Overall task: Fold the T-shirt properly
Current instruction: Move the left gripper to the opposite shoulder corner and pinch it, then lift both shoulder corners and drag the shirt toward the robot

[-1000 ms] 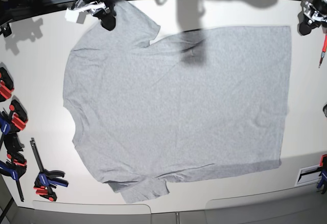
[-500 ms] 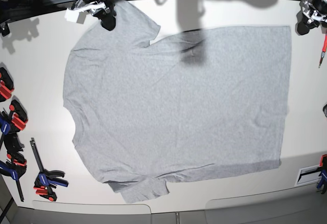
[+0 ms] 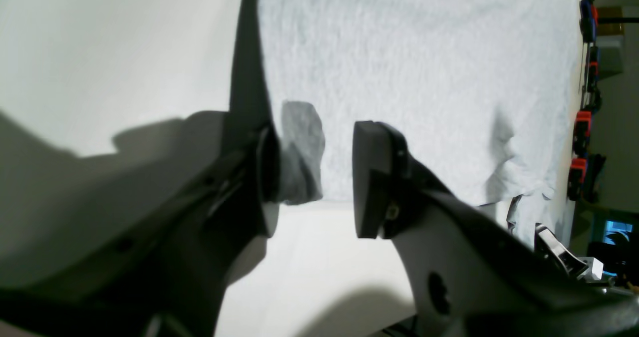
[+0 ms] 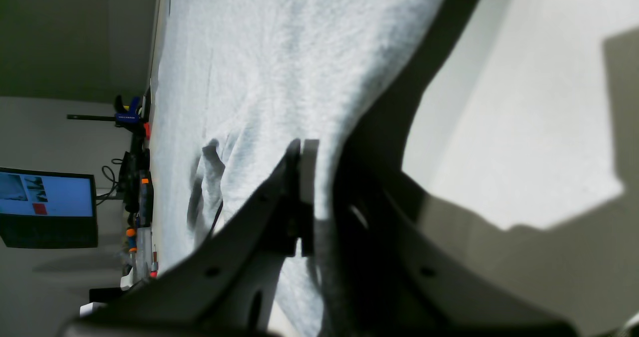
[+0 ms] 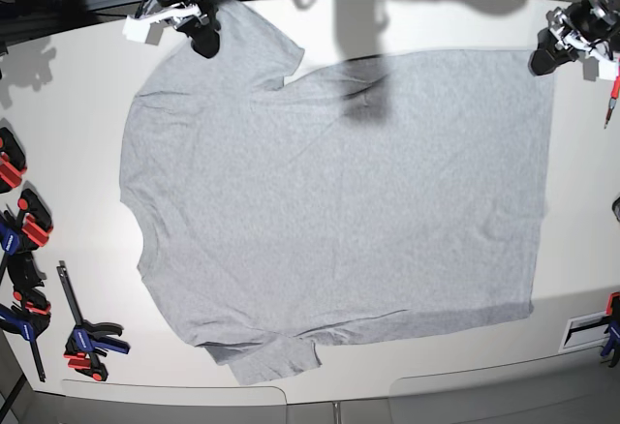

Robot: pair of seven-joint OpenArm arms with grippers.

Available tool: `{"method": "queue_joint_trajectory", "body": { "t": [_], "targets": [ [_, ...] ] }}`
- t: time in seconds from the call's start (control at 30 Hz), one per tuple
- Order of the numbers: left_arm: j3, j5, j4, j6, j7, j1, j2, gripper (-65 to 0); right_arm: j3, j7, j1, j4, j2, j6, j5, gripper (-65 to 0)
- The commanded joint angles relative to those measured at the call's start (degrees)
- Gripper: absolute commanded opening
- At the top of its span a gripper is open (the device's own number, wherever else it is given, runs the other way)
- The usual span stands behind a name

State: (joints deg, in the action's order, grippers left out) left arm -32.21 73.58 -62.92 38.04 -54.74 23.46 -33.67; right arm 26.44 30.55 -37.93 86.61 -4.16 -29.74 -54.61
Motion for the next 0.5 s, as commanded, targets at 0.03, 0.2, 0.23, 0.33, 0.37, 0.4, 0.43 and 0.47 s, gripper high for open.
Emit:
{"method": "queue_joint_trajectory", "body": {
  "t": [0.03, 0.2, 0.23, 0.33, 0.37, 0.4, 0.43, 0.47],
  "targets": [
    [-0.3, 0.0, -0.5, 0.2, -1.0, 0.2, -1.1, -46.1, 0.2, 1.6, -0.7, 0.0, -0.1, 1.6, 2.6, -65.0],
    [-0.3, 0.0, -0.5, 0.2, 0.6, 0.2, -1.1, -65.0, 0.2, 1.6, -0.7, 0.0, -0.1, 1.1, 1.7, -65.0],
    [-0.3, 0.0, -0.5, 0.2, 0.8, 0.2, -1.1, -65.0, 0.2, 1.6, -0.7, 0.0, -0.1, -0.1, 1.7, -65.0],
    [-0.3, 0.0, -0.5, 0.2, 0.8, 0.2, -1.1, -65.0, 0.2, 1.6, -0.7, 0.0, -0.1, -2.8, 1.7, -65.0],
    [-0.3, 0.0, -0.5, 0.2, 0.8, 0.2, -1.1, -65.0, 0.2, 1.6, -0.7, 0.0, -0.1, -2.9, 1.7, -65.0],
    [-0.3, 0.0, -0.5, 0.2, 0.8, 0.4, -1.1, -65.0, 0.2, 1.7, -0.8, 0.0, -0.1, -2.9, 1.7, -65.0],
    [-0.3, 0.0, -0.5, 0.2, 0.7, 0.4, -1.1, -65.0, 0.2, 1.7, -1.0, 0.1, -0.1, -2.9, 1.7, -65.0],
    [-0.3, 0.0, -0.5, 0.2, 0.6, 0.4, -1.1, -65.0, 0.2, 1.7, -1.2, 0.2, -0.1, -2.9, 1.8, -65.0]
  ]
}}
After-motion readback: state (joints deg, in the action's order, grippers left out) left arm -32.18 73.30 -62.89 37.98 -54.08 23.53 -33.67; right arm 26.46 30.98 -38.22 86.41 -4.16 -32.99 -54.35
